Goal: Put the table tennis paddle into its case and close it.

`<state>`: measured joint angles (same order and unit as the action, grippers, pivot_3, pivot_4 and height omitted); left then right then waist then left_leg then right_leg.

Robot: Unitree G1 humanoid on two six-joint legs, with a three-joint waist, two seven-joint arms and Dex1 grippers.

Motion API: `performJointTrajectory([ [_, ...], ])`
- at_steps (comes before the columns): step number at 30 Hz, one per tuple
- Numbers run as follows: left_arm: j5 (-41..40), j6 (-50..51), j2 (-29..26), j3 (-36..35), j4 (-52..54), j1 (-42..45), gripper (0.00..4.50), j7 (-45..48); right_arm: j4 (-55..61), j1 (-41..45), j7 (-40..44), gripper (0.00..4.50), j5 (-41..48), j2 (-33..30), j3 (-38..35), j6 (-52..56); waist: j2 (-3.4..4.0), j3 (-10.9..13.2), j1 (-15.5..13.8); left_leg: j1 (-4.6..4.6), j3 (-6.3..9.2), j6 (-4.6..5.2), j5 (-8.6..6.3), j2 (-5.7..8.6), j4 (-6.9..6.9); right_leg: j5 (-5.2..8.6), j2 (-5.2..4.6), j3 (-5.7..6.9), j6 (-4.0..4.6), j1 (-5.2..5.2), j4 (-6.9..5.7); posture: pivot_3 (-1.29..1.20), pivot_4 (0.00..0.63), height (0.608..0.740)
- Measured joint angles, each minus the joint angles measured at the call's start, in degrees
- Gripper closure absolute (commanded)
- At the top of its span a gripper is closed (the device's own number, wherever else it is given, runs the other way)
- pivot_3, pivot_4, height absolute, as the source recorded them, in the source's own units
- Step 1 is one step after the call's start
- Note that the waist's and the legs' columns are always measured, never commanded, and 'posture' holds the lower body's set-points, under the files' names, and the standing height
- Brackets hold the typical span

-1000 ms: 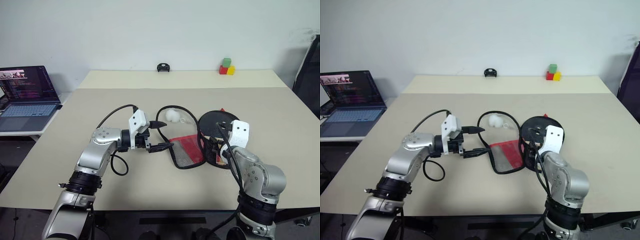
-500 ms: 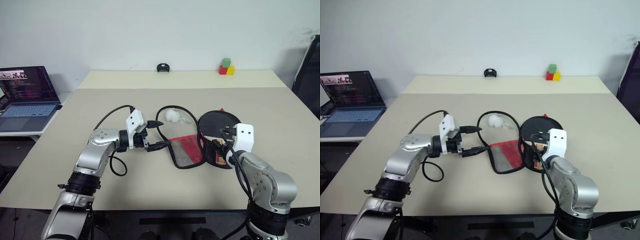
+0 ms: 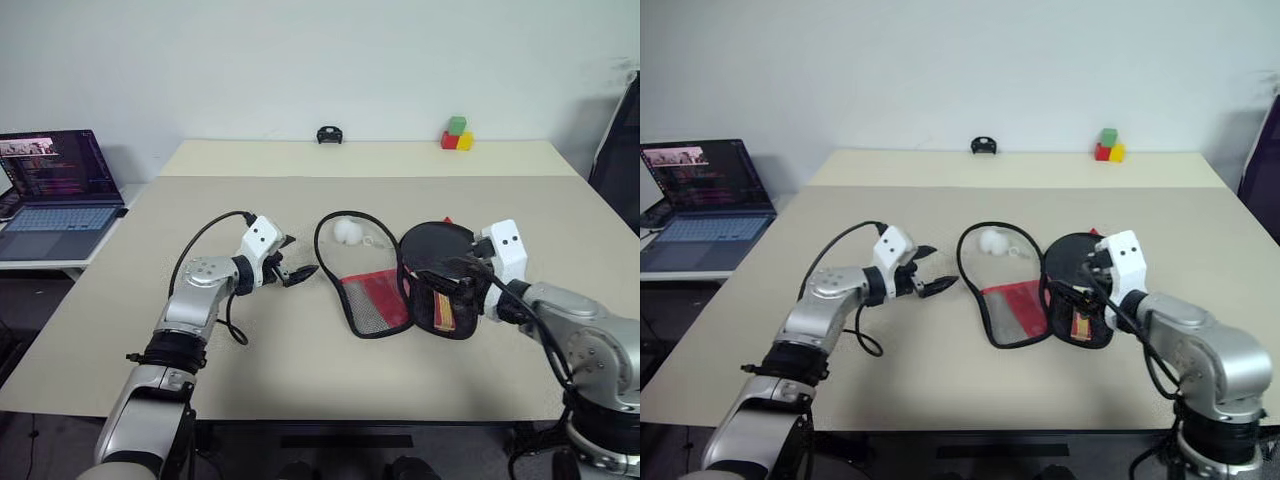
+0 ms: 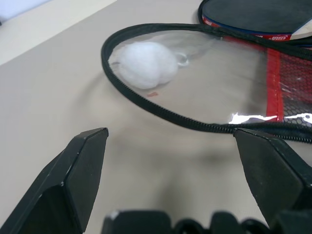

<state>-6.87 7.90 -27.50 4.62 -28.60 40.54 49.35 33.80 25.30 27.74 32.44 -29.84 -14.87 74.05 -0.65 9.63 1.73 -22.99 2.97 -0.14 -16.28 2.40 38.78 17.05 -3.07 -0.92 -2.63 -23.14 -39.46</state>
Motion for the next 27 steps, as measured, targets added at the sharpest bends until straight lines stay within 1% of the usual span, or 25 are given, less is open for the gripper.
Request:
performJointTrajectory([
  [4,0.38,-0.56,0.2,0.0,-1.78,0.08,0.0,0.05,-0.62,1.24,5.46,1.1,3.11,-6.23,-1.36,-2.97,-0.01,0.01,0.14,0.0,-0.01,0.0,0.0,-0.02,0.01,0.0,0.0,-0.01,0.0,0.0,-0.02,0.0,0.15,0.74],
  [8,0.99,-0.94,0.26,0.04,-4.27,0.2,0.0,0.03,-2.87,3.44,7.36,1.1,4.17,-9.96,-2.03,-6.32,-0.06,-0.01,0.05,0.0,0.0,0.0,0.0,-0.03,0.03,0.0,-0.01,-0.04,0.0,0.02,-0.03,0.0,0.15,0.74],
  [11,1.95,-1.18,0.74,0.08,-6.91,0.36,0.0,-0.34,-4.5,3.48,7.4,1.1,4.45,-10.81,-2.01,-7.59,-0.06,-0.01,-0.05,-0.02,-0.01,0.0,0.0,-0.02,0.03,0.0,-0.04,-0.05,0.0,0.02,-0.01,0.0,0.15,0.74],
  [15,2.81,-2.01,3.05,0.54,-10.24,1.45,0.0,-1.02,-4.93,3.52,7.21,1.1,5.0,-11.03,-1.97,-8.7,-0.08,0.0,-0.23,-0.06,0.02,0.0,0.0,-0.02,0.05,0.0,-0.05,-0.05,0.0,0.02,0.0,0.0,0.15,0.74],
  [27,4.61,-5.69,10.15,2.32,-20.43,9.27,0.0,0.26,-5.18,3.2,7.0,1.1,6.87,-12.08,-2.09,-10.3,-0.12,0.02,-0.27,-0.09,0.0,0.0,0.01,0.0,0.07,0.0,-0.05,0.0,-0.01,0.01,-0.02,0.0,0.15,0.74],
])
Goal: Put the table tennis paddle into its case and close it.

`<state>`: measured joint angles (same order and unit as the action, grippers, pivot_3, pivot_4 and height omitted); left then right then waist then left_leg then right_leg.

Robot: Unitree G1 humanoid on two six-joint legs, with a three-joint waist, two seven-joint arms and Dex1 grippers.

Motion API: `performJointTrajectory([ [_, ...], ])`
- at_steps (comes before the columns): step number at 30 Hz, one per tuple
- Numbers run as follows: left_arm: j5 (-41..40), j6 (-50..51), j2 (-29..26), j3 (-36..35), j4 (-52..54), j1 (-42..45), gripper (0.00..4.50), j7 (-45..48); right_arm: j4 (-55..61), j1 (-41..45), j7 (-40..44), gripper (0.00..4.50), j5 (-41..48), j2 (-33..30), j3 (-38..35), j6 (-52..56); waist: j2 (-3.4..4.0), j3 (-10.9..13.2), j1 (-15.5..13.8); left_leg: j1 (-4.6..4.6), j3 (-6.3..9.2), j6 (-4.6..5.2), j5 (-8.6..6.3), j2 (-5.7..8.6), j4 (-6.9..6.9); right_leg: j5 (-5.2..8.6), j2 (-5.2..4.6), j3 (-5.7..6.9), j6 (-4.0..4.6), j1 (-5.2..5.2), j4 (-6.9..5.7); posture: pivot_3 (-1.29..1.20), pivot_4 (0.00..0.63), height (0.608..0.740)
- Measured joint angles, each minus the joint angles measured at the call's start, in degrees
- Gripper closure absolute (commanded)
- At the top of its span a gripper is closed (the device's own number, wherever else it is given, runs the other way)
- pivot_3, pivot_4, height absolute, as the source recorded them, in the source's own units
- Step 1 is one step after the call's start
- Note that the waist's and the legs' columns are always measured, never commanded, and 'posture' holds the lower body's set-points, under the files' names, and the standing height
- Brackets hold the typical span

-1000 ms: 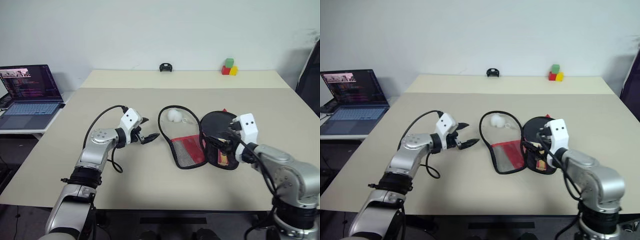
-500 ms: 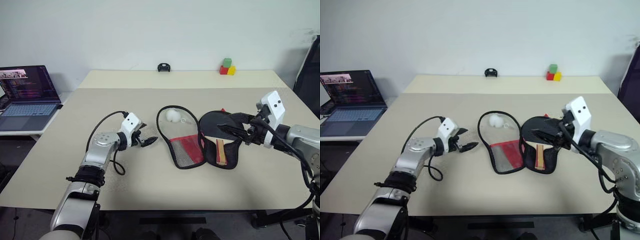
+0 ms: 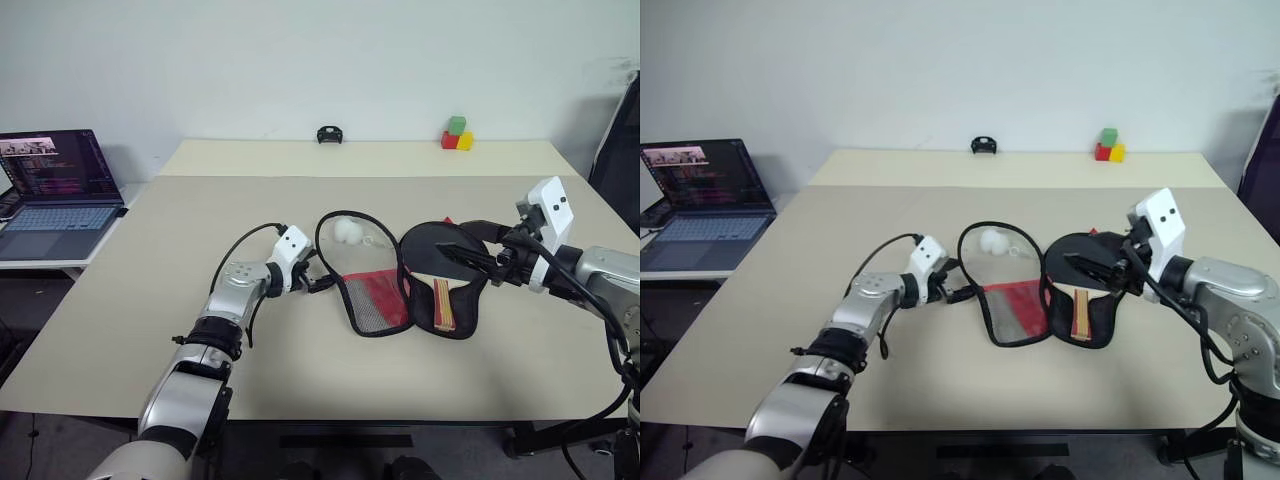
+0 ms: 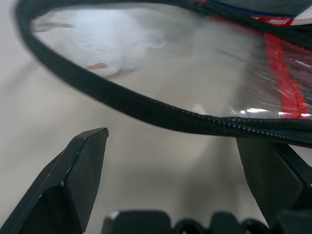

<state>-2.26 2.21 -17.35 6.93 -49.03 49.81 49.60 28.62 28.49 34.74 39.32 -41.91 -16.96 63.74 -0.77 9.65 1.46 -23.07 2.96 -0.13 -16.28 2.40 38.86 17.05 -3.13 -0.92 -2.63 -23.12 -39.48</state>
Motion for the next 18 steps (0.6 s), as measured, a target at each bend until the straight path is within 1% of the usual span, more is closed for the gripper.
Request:
performJointTrajectory([
  [6,-0.04,-1.68,7.15,0.23,-2.73,7.56,0.0,1.36,0.02,-1.89,-0.34,1.1,0.37,-2.1,-2.75,-0.35,-0.06,0.03,-0.7,-0.14,0.04,0.01,0.01,0.01,0.05,0.0,0.0,0.02,0.0,-0.02,0.07,0.0,0.15,0.74],
  [11,-0.12,-3.97,15.01,0.12,-6.69,14.42,0.0,2.16,1.19,-4.68,-2.09,1.1,1.51,-2.94,-6.48,0.27,-0.09,0.05,-1.31,-0.19,-0.02,0.02,0.01,0.02,0.05,0.0,0.0,0.04,-0.01,-0.05,0.11,0.0,0.15,0.74],
  [14,0.33,-6.2,20.01,0.26,-11.68,18.19,0.0,0.76,3.11,-6.11,-3.54,1.1,2.6,-3.08,-8.43,1.11,-0.12,0.07,-1.32,-0.19,-0.03,0.02,0.01,0.01,0.04,0.0,0.01,0.04,-0.01,-0.05,0.12,0.0,0.15,0.74],
  [16,0.93,-7.35,21.72,0.41,-14.38,19.04,0.0,-0.5,3.74,-6.81,-4.55,1.1,2.86,-3.12,-9.34,1.53,-0.13,0.08,-1.12,-0.13,-0.09,0.03,0.0,0.0,0.03,0.0,0.02,0.02,-0.01,-0.05,0.07,0.0,0.15,0.74],
  [18,1.46,-8.04,22.11,0.37,-16.99,19.18,0.0,-1.82,3.97,-7.43,-5.42,1.1,3.02,-3.13,-10.0,1.91,-0.15,0.09,-0.94,-0.04,-0.12,0.05,0.01,0.0,0.0,0.0,0.04,-0.02,-0.01,-0.05,-0.02,0.0,0.15,0.74],
])
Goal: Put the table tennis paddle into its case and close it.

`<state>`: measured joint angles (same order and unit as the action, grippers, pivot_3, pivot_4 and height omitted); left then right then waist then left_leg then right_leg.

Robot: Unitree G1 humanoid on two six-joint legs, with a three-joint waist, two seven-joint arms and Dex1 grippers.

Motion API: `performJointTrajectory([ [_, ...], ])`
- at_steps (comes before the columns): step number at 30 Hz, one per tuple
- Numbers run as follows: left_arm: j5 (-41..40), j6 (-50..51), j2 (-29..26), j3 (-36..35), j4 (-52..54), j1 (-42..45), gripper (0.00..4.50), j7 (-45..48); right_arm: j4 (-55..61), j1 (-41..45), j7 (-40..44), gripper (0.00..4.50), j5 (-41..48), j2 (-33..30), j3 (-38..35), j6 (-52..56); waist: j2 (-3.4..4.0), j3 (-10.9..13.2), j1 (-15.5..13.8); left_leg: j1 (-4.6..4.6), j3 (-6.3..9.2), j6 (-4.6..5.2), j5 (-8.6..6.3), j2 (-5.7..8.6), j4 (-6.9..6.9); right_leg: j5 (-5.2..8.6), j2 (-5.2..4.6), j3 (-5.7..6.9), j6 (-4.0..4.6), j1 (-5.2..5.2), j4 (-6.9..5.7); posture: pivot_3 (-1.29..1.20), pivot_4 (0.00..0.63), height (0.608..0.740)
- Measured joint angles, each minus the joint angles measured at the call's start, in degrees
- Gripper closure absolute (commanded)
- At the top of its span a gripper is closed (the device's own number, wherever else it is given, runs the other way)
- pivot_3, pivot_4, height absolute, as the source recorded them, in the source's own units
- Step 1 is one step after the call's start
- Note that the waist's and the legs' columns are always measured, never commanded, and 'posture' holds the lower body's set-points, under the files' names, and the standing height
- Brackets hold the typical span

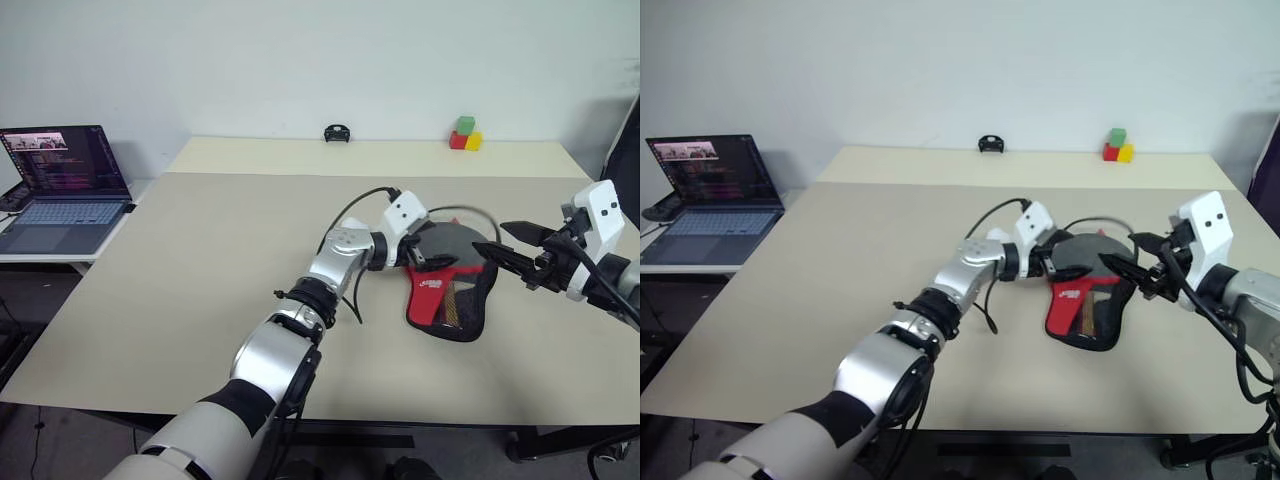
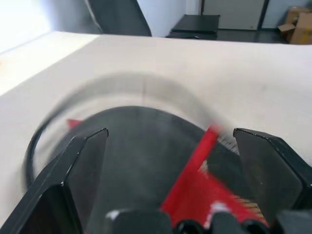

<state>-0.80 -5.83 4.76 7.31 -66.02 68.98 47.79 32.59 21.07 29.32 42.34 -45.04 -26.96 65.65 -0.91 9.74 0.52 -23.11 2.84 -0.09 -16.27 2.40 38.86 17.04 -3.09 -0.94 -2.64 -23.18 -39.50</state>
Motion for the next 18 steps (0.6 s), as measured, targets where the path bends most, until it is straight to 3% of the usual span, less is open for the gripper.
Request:
performJointTrajectory([
  [9,-0.12,-3.22,-4.07,-1.82,0.09,-1.46,0.0,1.87,-2.2,-2.69,-3.27,1.1,-1.03,0.38,1.52,-0.06,-0.02,0.01,0.0,0.06,-0.02,0.04,0.04,0.0,0.02,0.0,0.0,-0.01,0.0,0.02,-0.12,0.0,0.15,0.74],
  [14,-2.93,-3.25,-10.5,-3.02,10.4,-9.1,0.0,9.86,-8.4,-3.36,-4.56,0.04,-4.2,1.51,6.32,-1.32,0.0,0.0,0.14,0.07,-0.02,0.02,0.06,-0.02,0.02,0.0,0.0,-0.03,0.01,0.01,-0.12,0.0,0.15,0.74],
  [18,-4.8,0.75,-15.84,-3.68,20.13,-15.44,0.0,11.79,-13.0,-2.43,-5.55,0.04,-7.09,2.83,9.29,-3.44,0.0,0.0,0.25,0.06,0.02,0.02,0.06,-0.02,0.05,0.0,-0.02,-0.06,0.0,0.01,-0.12,0.0,0.15,0.74],
])
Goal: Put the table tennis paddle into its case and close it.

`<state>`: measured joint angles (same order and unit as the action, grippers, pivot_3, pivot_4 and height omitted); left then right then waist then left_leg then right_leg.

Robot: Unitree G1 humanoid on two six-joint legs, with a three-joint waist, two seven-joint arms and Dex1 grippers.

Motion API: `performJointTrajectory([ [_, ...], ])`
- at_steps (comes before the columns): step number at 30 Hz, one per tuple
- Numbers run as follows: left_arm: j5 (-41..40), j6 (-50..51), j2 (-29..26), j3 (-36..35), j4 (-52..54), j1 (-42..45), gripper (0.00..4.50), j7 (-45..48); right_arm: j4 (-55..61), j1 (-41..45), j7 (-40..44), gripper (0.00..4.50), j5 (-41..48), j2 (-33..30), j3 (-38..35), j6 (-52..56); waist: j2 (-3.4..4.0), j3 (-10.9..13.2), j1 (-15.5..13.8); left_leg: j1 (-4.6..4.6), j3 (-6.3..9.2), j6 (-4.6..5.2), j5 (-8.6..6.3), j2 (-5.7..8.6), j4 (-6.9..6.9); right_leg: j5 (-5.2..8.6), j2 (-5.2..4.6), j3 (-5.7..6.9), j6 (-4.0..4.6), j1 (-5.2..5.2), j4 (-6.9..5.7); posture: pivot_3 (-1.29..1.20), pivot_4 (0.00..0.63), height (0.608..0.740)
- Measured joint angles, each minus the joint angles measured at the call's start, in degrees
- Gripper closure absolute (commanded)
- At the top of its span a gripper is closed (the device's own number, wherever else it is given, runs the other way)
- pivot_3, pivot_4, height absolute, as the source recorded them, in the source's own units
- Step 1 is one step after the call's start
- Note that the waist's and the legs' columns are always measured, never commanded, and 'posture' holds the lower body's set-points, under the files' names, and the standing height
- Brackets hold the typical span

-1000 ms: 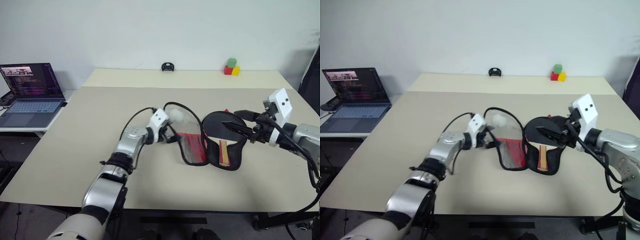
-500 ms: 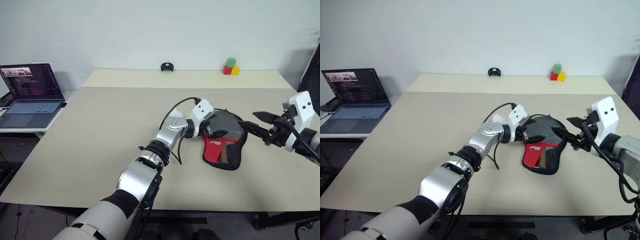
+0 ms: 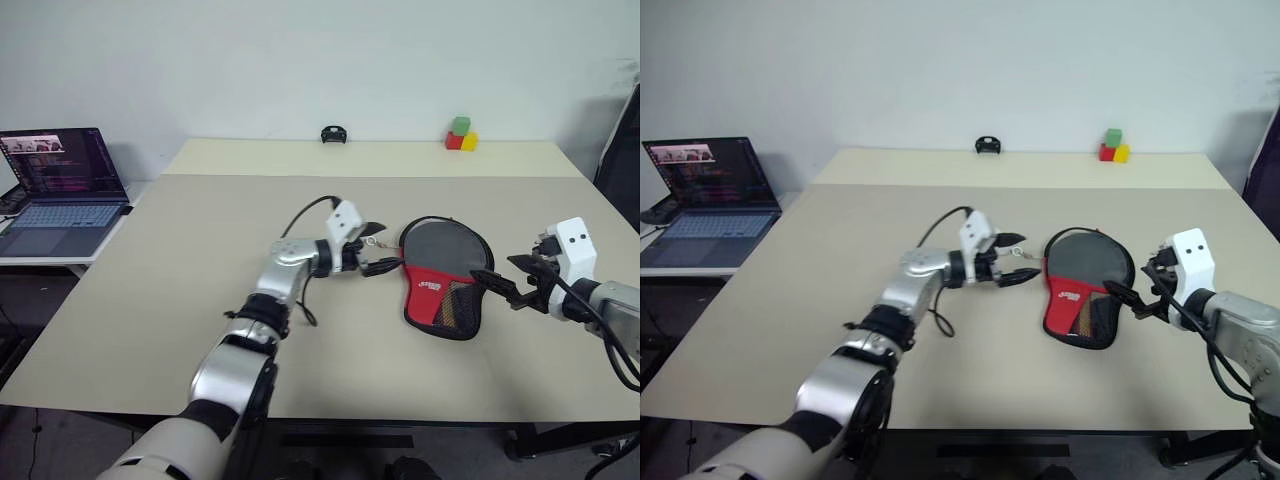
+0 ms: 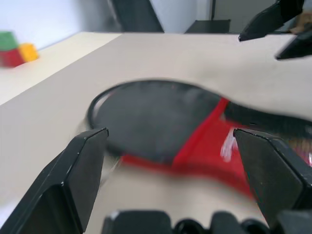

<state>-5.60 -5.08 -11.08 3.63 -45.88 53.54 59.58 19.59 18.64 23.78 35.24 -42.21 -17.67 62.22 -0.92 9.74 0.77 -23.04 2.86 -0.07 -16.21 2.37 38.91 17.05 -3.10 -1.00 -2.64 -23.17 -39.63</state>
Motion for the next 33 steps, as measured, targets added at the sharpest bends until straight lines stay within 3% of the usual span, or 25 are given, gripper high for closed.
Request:
performJointTrajectory([
  [8,-3.21,8.7,-3.58,-1.15,16.21,-6.97,0.0,-1.67,-8.92,1.79,-2.26,0.04,-6.59,3.9,4.15,-5.8,0.0,0.0,-0.5,0.0,0.0,-0.01,0.0,0.01,0.03,0.0,-0.01,0.0,0.0,0.02,-0.01,0.0,0.15,0.74],
  [15,-3.27,9.65,-3.61,-0.11,17.1,-7.3,0.0,-2.83,-16.89,3.99,-5.91,0.04,-11.5,7.06,5.13,-8.69,0.0,-0.01,-0.47,0.02,-0.03,-0.01,0.01,0.01,0.03,0.0,-0.01,0.02,0.0,0.01,-0.05,0.0,0.15,0.74],
  [24,-3.27,9.6,-3.18,0.67,16.96,-6.37,0.0,-2.85,-17.27,4.91,-7.0,0.04,-9.72,12.23,3.08,-6.2,0.0,-0.01,-0.32,0.01,-0.02,-0.01,0.01,0.01,0.03,0.0,0.0,0.03,0.0,0.01,-0.06,0.0,0.15,0.74],
  [33,-3.28,9.56,-3.91,0.65,16.86,-5.58,0.0,-2.69,-17.27,4.83,-7.63,0.04,-9.36,12.93,2.63,-4.3,0.01,-0.01,-0.27,0.03,-0.03,-0.01,0.01,0.01,0.03,0.0,0.0,0.03,0.0,0.01,-0.08,0.0,0.15,0.74],
])
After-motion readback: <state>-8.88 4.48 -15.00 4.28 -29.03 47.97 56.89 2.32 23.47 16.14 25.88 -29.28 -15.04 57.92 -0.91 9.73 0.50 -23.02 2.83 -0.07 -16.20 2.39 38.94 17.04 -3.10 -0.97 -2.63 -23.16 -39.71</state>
